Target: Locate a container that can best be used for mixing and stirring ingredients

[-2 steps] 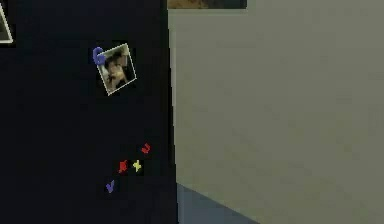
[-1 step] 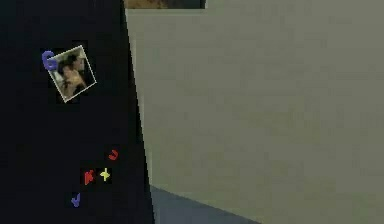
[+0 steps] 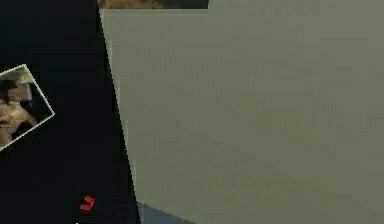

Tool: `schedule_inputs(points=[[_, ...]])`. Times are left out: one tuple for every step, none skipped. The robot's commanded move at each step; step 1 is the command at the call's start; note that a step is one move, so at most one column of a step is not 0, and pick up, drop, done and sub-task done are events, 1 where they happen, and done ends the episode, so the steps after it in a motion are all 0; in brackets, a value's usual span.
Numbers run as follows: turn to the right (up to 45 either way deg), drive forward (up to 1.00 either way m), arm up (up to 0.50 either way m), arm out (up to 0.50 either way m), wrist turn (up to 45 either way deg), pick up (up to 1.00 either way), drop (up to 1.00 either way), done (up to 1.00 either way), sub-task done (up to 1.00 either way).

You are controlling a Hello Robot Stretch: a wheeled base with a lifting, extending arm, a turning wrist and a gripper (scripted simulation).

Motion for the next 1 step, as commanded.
schedule_inputs(points=[[45.0,0.0,0.0,0.0,0.0,0.0,0.0,0.0,0.0]])
